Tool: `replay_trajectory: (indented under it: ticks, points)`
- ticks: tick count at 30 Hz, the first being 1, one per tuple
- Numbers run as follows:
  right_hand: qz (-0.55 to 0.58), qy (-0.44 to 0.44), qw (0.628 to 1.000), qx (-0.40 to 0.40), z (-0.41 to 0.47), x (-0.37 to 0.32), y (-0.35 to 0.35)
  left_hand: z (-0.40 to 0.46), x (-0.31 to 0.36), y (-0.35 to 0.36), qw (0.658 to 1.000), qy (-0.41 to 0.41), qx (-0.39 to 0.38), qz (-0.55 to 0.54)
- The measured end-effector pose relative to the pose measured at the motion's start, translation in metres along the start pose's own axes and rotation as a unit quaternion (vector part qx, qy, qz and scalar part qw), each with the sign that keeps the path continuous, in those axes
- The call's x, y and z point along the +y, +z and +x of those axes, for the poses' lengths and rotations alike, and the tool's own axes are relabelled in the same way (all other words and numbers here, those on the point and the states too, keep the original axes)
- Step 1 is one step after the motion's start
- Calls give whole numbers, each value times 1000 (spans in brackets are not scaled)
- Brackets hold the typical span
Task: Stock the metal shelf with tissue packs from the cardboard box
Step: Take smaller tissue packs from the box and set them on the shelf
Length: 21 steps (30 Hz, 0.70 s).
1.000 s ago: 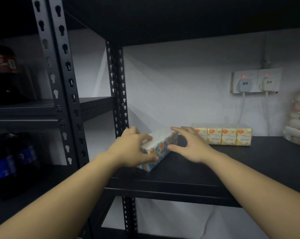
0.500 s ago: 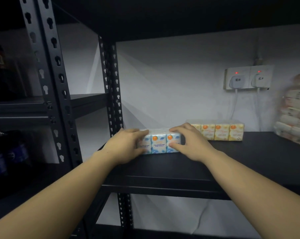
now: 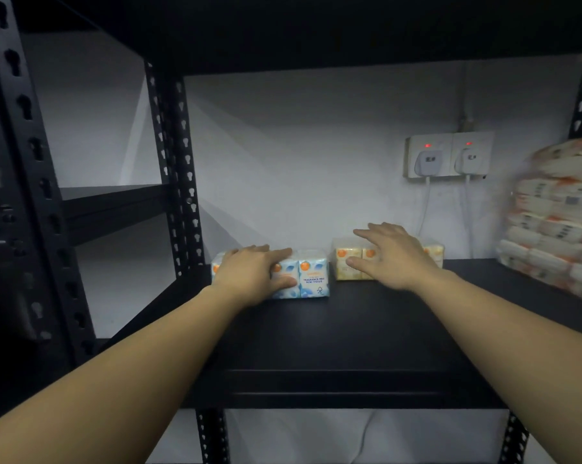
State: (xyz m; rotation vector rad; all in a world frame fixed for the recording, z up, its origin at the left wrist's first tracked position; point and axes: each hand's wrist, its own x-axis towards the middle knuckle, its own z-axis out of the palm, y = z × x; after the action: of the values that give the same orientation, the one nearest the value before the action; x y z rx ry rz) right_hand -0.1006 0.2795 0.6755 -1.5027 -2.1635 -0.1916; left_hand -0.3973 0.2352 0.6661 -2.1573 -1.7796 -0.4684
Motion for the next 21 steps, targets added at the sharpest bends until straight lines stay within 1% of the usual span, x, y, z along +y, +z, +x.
replay_trajectory:
  ticks: [2, 5, 11, 21]
  points:
    - [-41, 19, 998, -36, 7, 13, 5, 14, -7, 9, 1000, 0, -1, 2]
    - [-53, 40, 996, -66, 11, 24, 19, 36, -12, 20, 1000, -5, -3, 2]
    - [-58, 23, 998, -29, 17, 31, 31, 71, -11, 38, 1000, 0, -6, -15]
    - [-64, 26, 997, -34, 17, 31, 27, 82, -3, 42, 999, 29, 15, -22]
